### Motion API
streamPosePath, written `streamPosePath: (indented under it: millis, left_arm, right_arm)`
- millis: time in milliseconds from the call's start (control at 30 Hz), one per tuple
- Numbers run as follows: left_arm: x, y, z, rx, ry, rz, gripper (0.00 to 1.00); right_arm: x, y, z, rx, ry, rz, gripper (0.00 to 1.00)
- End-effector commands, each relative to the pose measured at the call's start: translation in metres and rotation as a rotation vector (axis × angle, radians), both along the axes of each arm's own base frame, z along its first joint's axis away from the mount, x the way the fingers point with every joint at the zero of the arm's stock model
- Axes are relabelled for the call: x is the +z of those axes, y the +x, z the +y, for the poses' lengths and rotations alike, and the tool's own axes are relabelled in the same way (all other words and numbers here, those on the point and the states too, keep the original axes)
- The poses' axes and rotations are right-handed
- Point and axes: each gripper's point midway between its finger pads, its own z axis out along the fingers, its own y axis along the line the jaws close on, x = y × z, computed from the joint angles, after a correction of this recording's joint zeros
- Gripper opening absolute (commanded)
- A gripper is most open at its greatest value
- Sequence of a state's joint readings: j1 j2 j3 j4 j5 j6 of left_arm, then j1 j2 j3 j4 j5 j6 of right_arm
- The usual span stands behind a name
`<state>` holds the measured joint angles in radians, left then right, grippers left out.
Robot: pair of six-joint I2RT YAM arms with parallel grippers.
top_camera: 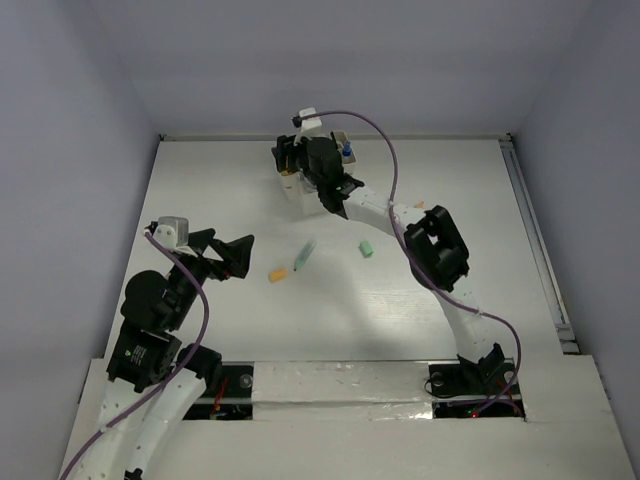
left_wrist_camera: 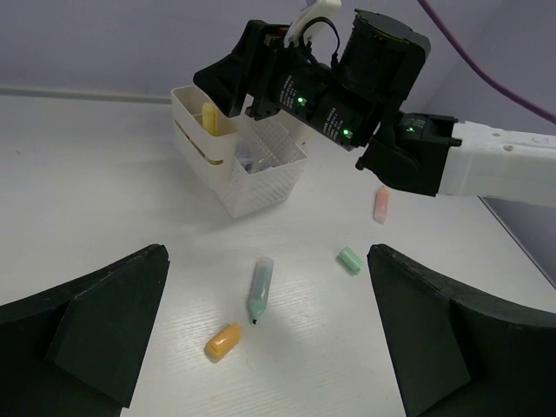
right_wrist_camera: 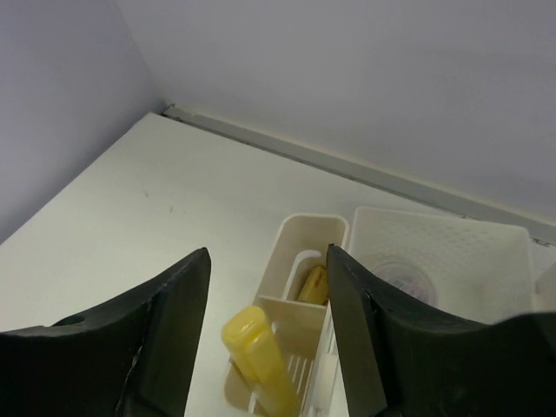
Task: Sort the stationery into containers
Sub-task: Place the pen in the storage box, then pick up the pen from the center of the board.
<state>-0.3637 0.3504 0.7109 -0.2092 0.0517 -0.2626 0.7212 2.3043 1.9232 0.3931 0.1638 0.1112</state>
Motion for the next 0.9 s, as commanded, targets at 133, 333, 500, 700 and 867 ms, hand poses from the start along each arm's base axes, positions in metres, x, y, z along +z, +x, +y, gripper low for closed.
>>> streamPosePath:
  millis: [133, 333, 500, 700, 867]
  left_arm:
    - [0.004, 0.004, 0.0, 0.002, 0.001, -0.022, 0.99]
    - [0.005, 0.002, 0.001, 0.003, -0.002, -0.03, 0.99]
    - [0.007, 0.0, -0.002, -0.017, -0.005, -0.042, 0.99]
    - [0.011, -0.006, -0.003, -0.037, -0.014, -0.062, 0.99]
    - [0.013, -0.01, -0.005, -0.048, -0.021, -0.071, 0.99]
  right_arm:
    - [0.116, -0.045, -0.029, 0.021, 0.193, -0.145, 0.63]
    - [0.1, -0.076, -0.104, -0.194, 0.192, -0.049, 0.4]
    - [0.032, -0.107, -0.202, -0.412, 0.165, 0.168, 0.17]
    - [-0.055, -0.136, -0.302, -0.576, 0.143, 0.444, 0.28]
    - [-0.091, -0.155, -0.338, -0.653, 0.094, 0.544, 0.7]
